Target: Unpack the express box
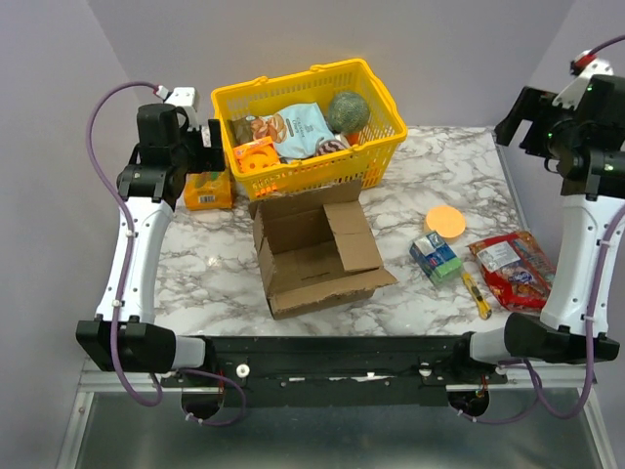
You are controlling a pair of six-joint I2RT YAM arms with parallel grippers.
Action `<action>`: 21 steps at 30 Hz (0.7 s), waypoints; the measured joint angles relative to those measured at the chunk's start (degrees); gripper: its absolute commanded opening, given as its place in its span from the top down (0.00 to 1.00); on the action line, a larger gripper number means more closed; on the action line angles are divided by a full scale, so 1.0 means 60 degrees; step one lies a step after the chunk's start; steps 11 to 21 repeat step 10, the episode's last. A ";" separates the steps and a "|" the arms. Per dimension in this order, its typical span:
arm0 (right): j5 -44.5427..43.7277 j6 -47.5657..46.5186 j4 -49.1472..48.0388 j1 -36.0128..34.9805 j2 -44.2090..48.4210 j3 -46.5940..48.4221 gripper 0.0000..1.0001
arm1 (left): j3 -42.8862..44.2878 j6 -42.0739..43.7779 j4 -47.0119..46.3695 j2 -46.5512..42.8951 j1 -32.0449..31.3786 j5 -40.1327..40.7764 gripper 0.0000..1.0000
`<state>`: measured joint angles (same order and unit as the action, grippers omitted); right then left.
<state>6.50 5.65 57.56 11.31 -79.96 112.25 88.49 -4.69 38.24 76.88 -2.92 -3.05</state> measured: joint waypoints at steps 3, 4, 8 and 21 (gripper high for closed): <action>-0.0004 -0.0117 0.0051 0.0000 -0.0036 0.1333 0.00 | -0.0175 -0.0339 -0.0087 0.0000 0.0080 0.0335 0.01; 0.0040 -0.0215 0.0029 0.0000 -0.0066 0.1730 0.00 | -0.0229 -0.0397 -0.0098 0.0000 0.0069 0.0346 0.01; 0.0178 -0.0761 -0.0233 0.0000 -0.0025 0.2696 0.00 | -0.0382 -0.0477 -0.0084 0.0055 0.0029 0.0171 0.01; 0.0182 -0.0984 -0.0627 0.0000 0.0339 0.2080 0.00 | -0.0382 -0.0393 -0.0087 0.0095 0.0025 -0.0007 0.01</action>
